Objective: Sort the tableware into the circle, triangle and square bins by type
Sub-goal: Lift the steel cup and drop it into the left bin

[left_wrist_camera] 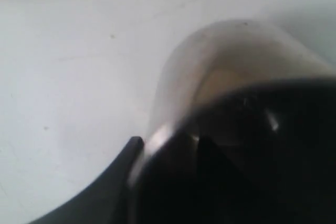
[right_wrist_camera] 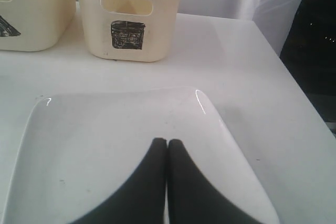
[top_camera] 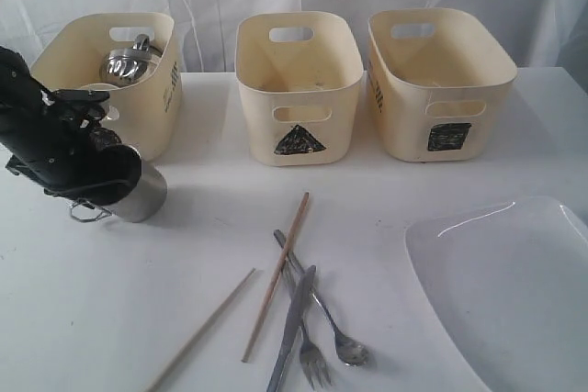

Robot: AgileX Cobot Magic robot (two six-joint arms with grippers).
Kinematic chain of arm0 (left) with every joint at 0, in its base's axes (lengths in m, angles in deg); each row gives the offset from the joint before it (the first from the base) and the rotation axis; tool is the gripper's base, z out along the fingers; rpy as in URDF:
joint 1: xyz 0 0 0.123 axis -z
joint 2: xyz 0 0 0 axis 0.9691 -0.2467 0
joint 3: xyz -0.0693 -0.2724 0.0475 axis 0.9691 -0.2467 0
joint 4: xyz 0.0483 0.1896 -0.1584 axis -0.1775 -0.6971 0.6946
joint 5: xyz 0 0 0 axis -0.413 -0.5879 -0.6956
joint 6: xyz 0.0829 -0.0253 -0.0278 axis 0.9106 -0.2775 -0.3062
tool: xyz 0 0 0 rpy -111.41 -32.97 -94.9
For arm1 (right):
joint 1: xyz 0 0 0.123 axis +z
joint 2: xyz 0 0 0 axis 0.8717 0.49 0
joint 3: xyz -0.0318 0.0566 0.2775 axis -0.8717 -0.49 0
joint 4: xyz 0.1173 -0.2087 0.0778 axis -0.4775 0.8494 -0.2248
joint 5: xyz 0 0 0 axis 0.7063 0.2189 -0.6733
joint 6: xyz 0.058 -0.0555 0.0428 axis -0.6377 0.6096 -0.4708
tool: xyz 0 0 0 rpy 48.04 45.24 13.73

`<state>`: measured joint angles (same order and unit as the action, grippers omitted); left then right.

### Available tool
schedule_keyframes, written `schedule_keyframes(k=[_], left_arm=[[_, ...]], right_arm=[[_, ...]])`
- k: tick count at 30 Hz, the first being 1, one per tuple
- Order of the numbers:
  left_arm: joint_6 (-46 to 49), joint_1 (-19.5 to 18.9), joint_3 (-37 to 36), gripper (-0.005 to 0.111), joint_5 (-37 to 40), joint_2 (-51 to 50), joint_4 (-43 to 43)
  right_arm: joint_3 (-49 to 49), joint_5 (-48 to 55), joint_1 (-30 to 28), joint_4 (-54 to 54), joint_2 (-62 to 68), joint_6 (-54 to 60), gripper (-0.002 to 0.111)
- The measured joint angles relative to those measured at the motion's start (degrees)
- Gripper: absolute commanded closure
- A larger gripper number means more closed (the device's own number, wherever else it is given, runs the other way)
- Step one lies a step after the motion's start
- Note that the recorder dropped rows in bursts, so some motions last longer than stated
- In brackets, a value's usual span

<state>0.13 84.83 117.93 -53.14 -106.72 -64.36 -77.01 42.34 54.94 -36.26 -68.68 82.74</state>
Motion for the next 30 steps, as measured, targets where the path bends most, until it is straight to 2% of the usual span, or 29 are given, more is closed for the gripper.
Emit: schedule_keyframes(k=[2, 9, 14, 17, 21, 23, 26, 30], left_arm=[[0.23, 0.04, 0.0, 0.106, 1.84, 0.44, -0.56], [-0.09, 0.14, 0.0, 0.107, 6.14, 6.47, -6.07], [-0.47, 0.14, 3.65, 0.107, 14.66, 16.83, -7.37], [-0.47, 0.16, 5.46, 0.107, 14.67, 23.95, -8.06], [-2.39, 0.16, 6.02, 0.107, 2.39, 29.9, -9.47], [-5.32, 0.16, 6.02, 0.107, -8.23, 30.25, -9.47], [-7.02, 0.16, 6.02, 0.107, -24.02, 27.92, -9.47], [-7.51, 0.16, 6.02, 0.107, -42.79, 19.86, -9.47]], right_arm=[[0.0, 0.0, 0.0, 0.0, 0.0, 0.0, 0.108], [0.0, 0.0, 0.0, 0.0, 0.0, 0.0, 0.108], [0.0, 0.0, 0.0, 0.0, 0.0, 0.0, 0.108], [0.0, 0.0, 0.0, 0.0, 0.0, 0.0, 0.108], [0.0, 0.0, 0.0, 0.0, 0.0, 0.0, 0.108], [0.0, 0.0, 0.0, 0.0, 0.0, 0.0, 0.108], [0.0, 0.0, 0.0, 0.0, 0.0, 0.0, 0.108], [0.0, 0.0, 0.0, 0.0, 0.0, 0.0, 0.108]])
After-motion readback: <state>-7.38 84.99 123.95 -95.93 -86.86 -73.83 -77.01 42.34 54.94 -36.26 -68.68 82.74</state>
